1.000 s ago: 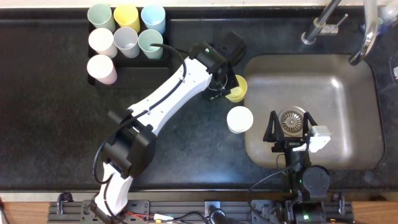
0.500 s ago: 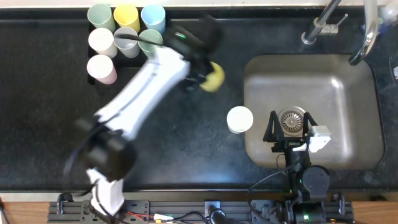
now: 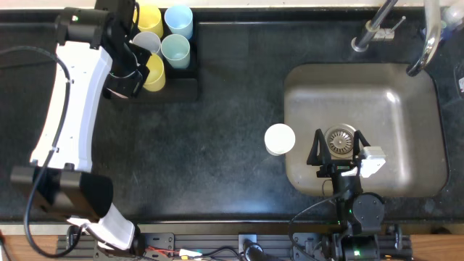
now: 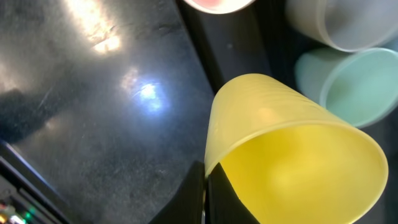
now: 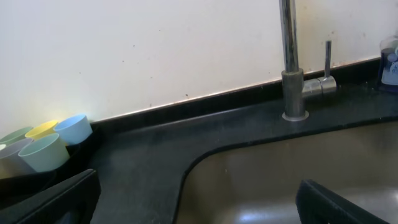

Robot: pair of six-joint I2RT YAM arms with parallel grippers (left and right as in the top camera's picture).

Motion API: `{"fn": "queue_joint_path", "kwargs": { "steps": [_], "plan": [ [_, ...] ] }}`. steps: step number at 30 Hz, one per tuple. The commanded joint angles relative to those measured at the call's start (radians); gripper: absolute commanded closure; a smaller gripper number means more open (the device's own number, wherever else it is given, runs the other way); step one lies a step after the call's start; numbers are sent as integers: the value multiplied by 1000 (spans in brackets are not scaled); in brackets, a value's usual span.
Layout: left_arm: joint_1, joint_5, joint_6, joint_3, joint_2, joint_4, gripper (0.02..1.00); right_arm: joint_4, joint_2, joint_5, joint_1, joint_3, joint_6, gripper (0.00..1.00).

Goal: Store Cups

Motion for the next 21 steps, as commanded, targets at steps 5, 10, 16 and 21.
{"fn": "queue_joint_path", "kwargs": {
  "steps": [5, 10, 16, 21],
  "plan": [
    [63, 19, -34, -23, 50, 14, 980, 6, -7, -4, -1, -13, 3, 5],
    [71, 34, -33, -23, 98, 61, 982, 6, -7, -4, -1, -14, 3, 3],
    [71, 34, -29, -23, 143, 98, 982, 6, -7, -4, -1, -13, 3, 3],
    [73, 26, -30, -23, 175, 99, 982, 6, -7, -4, -1, -13, 3, 5]
  ]
}}
